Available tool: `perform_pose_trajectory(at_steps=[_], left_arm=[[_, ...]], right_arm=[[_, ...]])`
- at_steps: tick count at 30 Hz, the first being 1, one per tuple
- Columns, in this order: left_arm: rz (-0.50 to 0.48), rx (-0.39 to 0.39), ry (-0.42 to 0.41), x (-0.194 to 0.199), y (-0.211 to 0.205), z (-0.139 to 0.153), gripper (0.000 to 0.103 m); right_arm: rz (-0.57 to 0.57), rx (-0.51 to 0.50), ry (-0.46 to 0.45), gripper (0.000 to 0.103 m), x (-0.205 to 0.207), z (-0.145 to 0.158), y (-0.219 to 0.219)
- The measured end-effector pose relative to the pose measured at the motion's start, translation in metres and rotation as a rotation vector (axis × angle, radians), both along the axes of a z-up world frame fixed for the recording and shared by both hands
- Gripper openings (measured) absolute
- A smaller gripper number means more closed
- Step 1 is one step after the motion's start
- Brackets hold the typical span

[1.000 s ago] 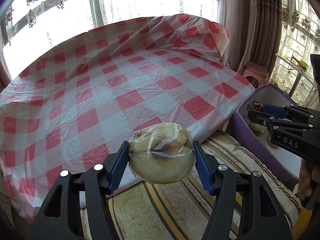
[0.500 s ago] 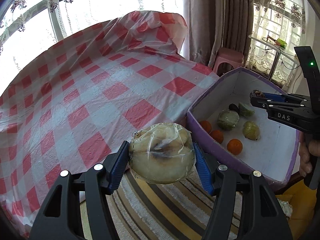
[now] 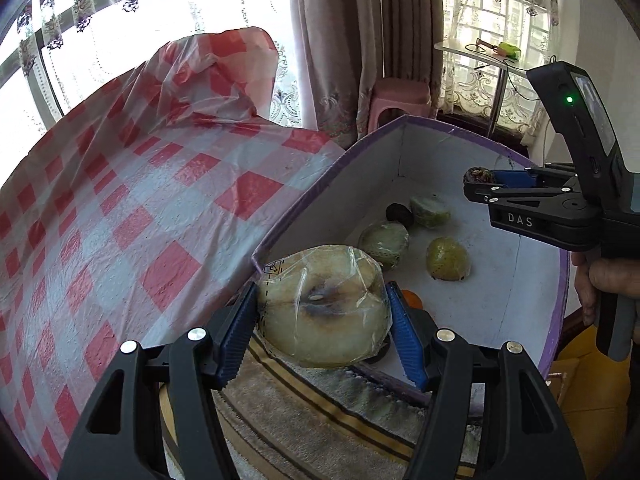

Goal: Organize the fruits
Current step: 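Carry the wrapped apple half and dark fruit over the white box with both grippers, then lower both fruits into the box and open both grippers to release them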

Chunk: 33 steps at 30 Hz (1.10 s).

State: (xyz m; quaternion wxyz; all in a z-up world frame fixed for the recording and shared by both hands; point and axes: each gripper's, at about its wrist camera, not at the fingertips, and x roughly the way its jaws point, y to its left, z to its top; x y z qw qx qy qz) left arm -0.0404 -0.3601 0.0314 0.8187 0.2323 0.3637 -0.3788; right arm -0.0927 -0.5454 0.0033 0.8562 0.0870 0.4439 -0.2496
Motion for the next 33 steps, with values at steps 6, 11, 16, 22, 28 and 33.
perform_pose_trajectory(at_steps=[6,11,16,22,28,33], left_arm=[[-0.076,0.008,0.036,-0.004,-0.030,-0.009,0.062],[-0.108,0.037,0.068,-0.002,-0.050,-0.019,0.061],[-0.111,0.066,0.101,0.003,-0.065,-0.030,0.061],[-0.096,0.135,0.154,0.013,-0.078,-0.050,0.061],[-0.133,0.201,0.169,0.013,-0.091,-0.062,0.061],[-0.160,0.252,0.173,0.013,-0.100,-0.073,0.061]], right_arm=[[-0.008,-0.010,0.042,0.037,0.000,-0.010,-0.010],[-0.015,-0.025,0.056,0.037,0.003,-0.014,-0.018],[0.001,-0.005,0.075,0.037,0.011,-0.021,-0.025],[0.015,-0.024,0.127,0.037,0.023,-0.030,-0.027],[0.035,-0.008,0.203,0.037,0.027,-0.045,-0.032],[0.070,-0.031,0.278,0.037,0.036,-0.061,-0.030]])
